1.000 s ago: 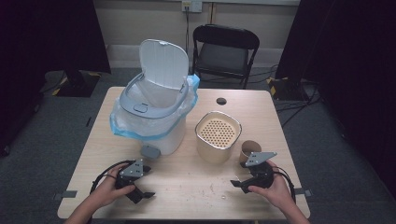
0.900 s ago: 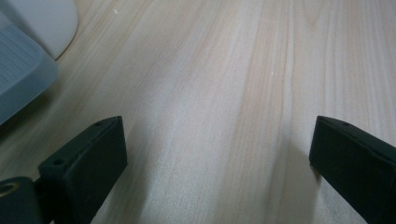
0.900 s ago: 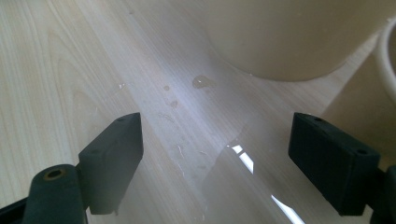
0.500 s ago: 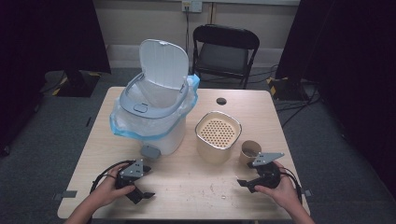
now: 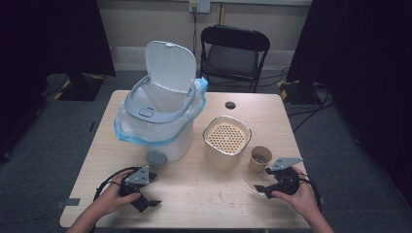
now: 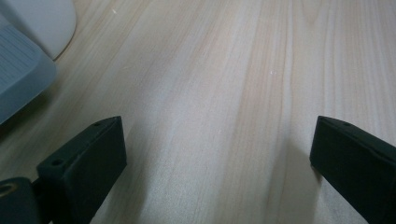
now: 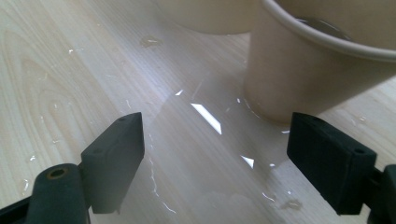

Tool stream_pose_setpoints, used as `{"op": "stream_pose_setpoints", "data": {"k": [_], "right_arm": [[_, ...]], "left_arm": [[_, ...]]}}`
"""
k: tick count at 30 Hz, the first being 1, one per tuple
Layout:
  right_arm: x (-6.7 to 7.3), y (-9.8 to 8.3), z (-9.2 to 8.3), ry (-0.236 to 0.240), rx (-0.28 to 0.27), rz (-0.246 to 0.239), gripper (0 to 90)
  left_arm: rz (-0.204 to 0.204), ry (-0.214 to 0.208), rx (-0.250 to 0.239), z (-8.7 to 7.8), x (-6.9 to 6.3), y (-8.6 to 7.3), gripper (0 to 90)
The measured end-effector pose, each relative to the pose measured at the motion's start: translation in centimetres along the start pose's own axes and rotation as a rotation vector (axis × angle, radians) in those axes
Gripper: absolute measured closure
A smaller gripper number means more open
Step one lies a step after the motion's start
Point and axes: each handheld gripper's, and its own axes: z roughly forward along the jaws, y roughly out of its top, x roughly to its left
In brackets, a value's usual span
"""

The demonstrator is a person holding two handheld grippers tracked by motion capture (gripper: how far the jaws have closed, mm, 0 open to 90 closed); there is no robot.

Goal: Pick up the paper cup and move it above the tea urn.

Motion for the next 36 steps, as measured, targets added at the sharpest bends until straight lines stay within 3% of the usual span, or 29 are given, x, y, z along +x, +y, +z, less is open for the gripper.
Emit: {"op": "stream_pose_setpoints", "data": {"k": [10, 21, 30, 36], "right_arm": [[-1.0, -0.3, -0.3, -0.027, -0.016, 0.045, 18.3], [-2.3, -0.3, 1.0, -0.050, -0.028, 0.072, 18.3], [-3.5, -0.5, 2.0, -0.056, -0.073, 0.124, 15.9], [-3.8, -0.1, 2.4, -0.046, -0.100, 0.126, 15.4]], "left_arm": [[0.002, -0.001, 0.002, 0.0, 0.0, 0.0, 2.9], [0.000, -0.003, 0.000, 0.0, 0.0, 0.0, 2.2], [0.001, -0.002, 0.001, 0.0, 0.0, 0.0, 2.1], [0.001, -0.003, -0.002, 0.1, 0.0, 0.0, 1.9]]}}
